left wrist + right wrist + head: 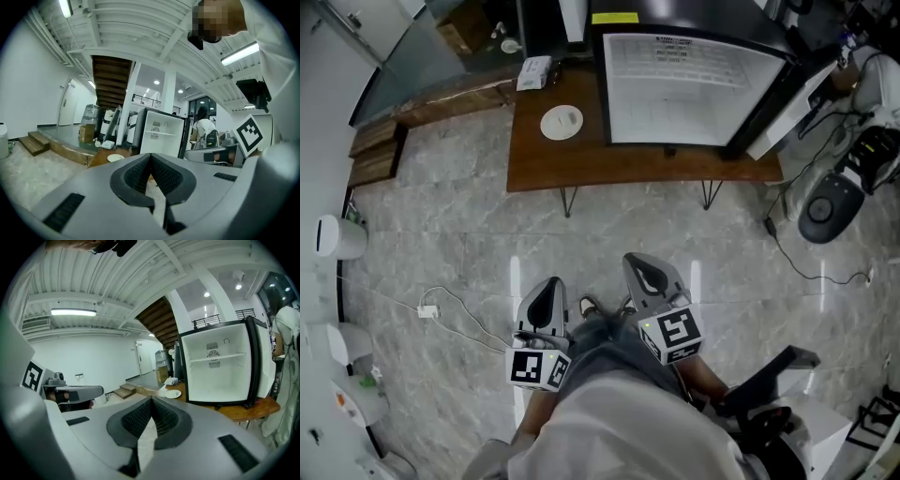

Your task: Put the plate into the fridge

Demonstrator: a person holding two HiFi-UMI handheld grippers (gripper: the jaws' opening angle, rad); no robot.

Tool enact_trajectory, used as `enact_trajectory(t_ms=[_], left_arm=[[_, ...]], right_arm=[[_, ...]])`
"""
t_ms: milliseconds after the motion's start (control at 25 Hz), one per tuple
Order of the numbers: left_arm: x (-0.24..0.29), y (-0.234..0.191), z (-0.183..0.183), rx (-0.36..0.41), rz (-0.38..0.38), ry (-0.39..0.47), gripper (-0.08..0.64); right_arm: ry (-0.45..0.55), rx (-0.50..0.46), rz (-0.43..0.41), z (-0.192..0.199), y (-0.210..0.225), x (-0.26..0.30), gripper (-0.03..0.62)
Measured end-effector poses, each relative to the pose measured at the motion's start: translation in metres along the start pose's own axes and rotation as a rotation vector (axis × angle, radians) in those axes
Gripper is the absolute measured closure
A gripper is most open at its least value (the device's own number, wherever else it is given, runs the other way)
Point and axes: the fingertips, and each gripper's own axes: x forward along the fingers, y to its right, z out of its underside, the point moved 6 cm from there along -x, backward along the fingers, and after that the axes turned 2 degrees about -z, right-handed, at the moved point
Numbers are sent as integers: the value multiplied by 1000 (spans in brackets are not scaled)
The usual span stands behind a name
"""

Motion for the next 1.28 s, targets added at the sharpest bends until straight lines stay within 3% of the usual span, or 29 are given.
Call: enact_trajectory(t_ms=[200,360,600,840,1040,1280], left_arm=[[14,-18,17,9,-7,-28,540],[21,-72,18,-15,-4,-39,540],[54,-208,-16,-15,43,-25,540],[88,-364,-56,26,162,0,540],[152,-455,-72,94,274,-32,540],[297,-503,-84,149,350,-99,540]], right_arm=[[-10,35,-4,19,14,28,575],[-28,46,9,19,-2,76,575],[-47,85,68,-10,-50,184,575],[-45,94,116,-45,-116,322,575],[-29,142,170,-64,-125,411,574],[-44,210,213,-75,-67,498,574]])
